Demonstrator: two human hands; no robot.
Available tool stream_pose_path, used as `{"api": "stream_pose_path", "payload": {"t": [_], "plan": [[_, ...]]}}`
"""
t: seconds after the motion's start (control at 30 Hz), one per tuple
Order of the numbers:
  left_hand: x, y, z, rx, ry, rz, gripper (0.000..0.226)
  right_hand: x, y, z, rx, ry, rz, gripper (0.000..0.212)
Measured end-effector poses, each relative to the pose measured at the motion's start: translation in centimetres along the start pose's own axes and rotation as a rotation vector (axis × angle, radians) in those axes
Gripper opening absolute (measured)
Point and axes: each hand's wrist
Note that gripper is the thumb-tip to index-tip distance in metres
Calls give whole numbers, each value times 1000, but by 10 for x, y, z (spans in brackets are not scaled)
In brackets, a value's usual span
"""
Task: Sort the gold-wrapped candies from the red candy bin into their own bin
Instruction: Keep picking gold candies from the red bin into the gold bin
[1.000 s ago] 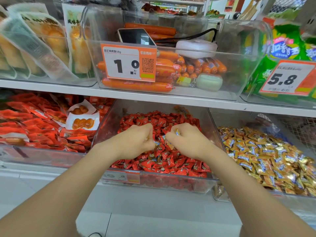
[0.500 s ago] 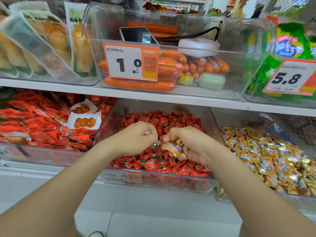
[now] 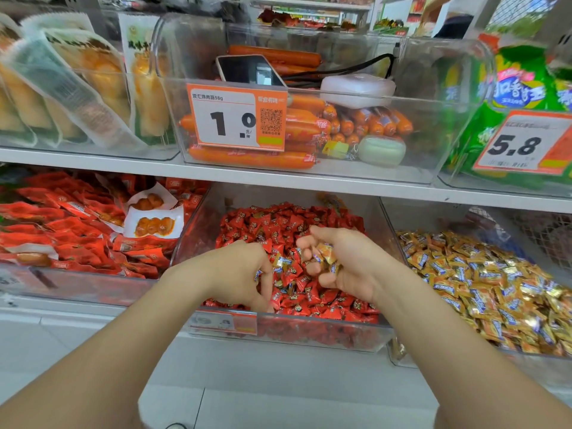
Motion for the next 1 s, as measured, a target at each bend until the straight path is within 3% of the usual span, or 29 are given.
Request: {"api": "stream_pose_path", "payload": {"t": [0.07, 0.2, 0.4, 0.47, 0.57, 0.6, 0.73, 0.9, 1.0], "plan": [[0, 0, -1, 41, 5, -3, 16, 2, 3, -3, -208, 19, -92, 24], [4, -2, 0, 137, -18, -42, 36, 1, 6, -5, -526, -25, -175, 28], [11, -6, 1, 128, -48, -11, 19, 7, 9, -6, -1079, 3, -478, 17], [12, -8, 2, 85, -13, -35, 15, 11, 12, -7, -1247, -11, -464, 21], [12, -10, 1, 50, 64, -59, 31, 17, 16, -4, -1422, 2, -471, 10], [12, -10, 1, 25, 119, -65, 35, 17, 15, -2, -1482, 26, -477, 17], [8, -11, -3, -44, 282, -62, 41, 17, 10, 3, -1626, 21, -419, 32], [12, -12, 4, -45, 223, 30, 10, 25, 11, 6, -1710, -14, -324, 27], [20, -9, 8, 25, 189, 56, 15, 24, 10, 5, -1640, 83, -365, 28]]}}
Point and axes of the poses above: each hand's wrist, its own x-axis towards the middle knuckle, its own z-axis out of the palm, y = z × x
